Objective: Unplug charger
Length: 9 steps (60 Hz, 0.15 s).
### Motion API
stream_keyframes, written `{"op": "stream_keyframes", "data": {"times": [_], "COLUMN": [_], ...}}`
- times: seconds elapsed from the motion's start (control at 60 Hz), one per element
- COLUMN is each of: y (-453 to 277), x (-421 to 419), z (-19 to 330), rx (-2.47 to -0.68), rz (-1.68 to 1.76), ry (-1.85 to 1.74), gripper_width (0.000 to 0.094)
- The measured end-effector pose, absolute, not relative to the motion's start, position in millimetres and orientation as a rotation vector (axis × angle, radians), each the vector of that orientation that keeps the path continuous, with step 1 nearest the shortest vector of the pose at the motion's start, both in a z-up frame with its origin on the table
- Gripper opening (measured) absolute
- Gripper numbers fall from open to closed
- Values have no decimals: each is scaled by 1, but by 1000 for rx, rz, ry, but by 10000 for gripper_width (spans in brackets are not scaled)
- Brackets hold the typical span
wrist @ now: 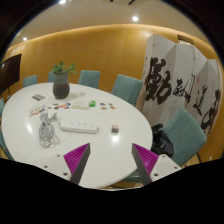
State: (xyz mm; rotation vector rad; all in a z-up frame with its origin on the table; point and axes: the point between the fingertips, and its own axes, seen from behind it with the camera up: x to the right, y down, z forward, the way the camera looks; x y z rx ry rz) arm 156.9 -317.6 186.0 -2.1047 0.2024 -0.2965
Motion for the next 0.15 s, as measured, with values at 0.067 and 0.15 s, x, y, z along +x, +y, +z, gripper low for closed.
{"op": "stream_keyframes", "data": {"times": [0.067, 0.15], "y": [-325, -329], "x": [153, 150], "z": [191, 198], "rx": [-2097, -2088], "rz": [-284, -279], "ry": [205, 202], "gripper_width": [870, 876]}}
